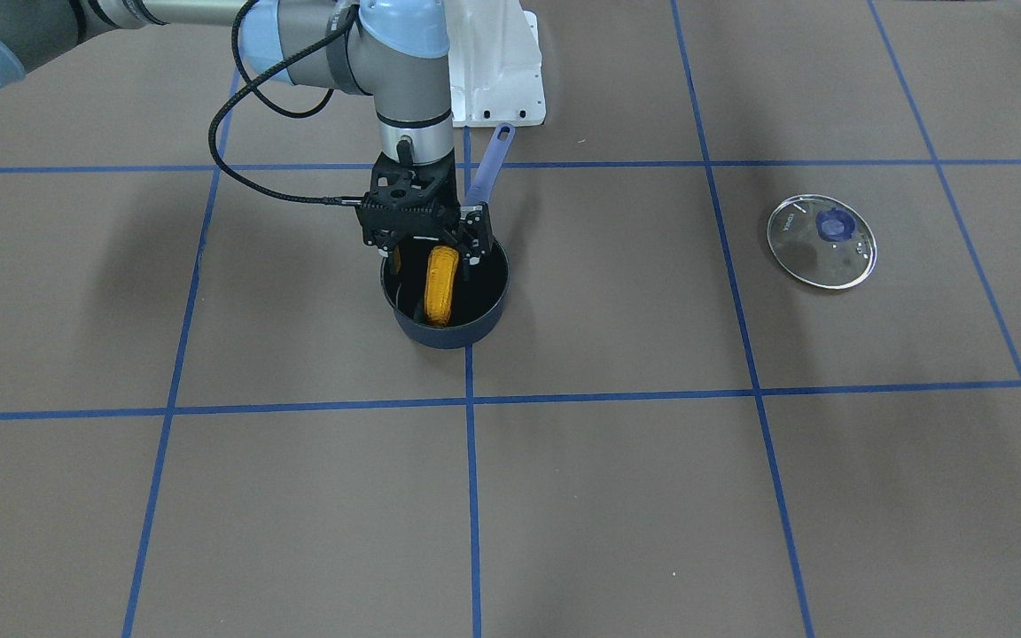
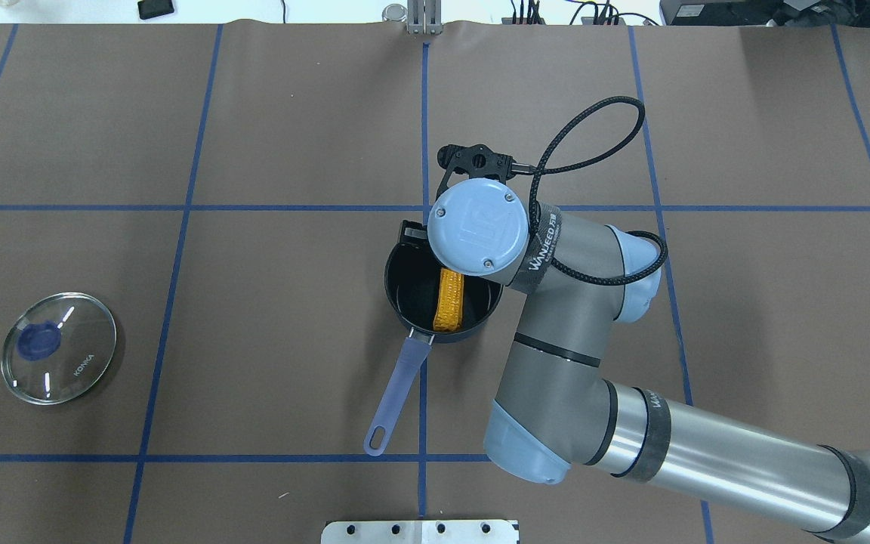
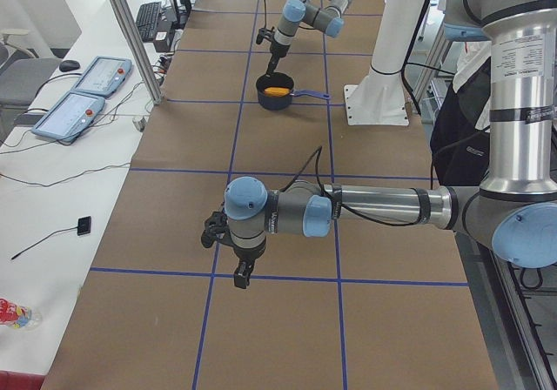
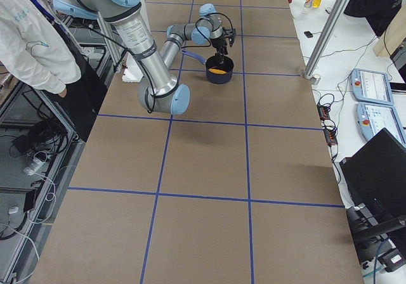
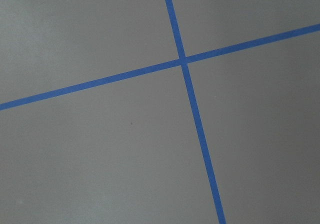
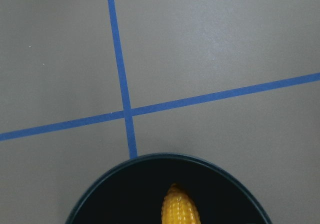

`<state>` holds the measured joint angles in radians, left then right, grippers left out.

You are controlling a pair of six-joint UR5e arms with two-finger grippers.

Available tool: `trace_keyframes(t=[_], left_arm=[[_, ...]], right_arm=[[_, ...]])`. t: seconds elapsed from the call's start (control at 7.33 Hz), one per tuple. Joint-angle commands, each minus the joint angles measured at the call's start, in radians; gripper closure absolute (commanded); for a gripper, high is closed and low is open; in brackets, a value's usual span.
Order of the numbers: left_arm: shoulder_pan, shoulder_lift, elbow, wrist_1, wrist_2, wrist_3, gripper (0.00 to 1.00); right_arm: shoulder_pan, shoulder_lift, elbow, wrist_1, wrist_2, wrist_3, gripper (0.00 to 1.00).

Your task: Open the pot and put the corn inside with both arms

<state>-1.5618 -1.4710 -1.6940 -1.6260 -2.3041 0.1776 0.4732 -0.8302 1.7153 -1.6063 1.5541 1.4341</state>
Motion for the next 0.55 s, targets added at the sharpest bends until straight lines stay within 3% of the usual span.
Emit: trace_keyframes(t=[0.0,0.14,0.41], left_arm=[[0.000,0.000,0.000,0.002,0.000,-0.004,0.02],[0.000,0.000,0.007,0.006,0.000,-0.006,0.02],[-0.003,0.015,0.005,0.020,-0.027,-0.007,0.02]], right_arm=[[0.118,-0.012,0.003,-0.003,0.122,-0.102,0.00],[0.245,-0.056,0.012,-0.001,0.279,-0.270,0.00],[0.425,-0.176,0.012,0.000,0.386,-0.586,0.00]])
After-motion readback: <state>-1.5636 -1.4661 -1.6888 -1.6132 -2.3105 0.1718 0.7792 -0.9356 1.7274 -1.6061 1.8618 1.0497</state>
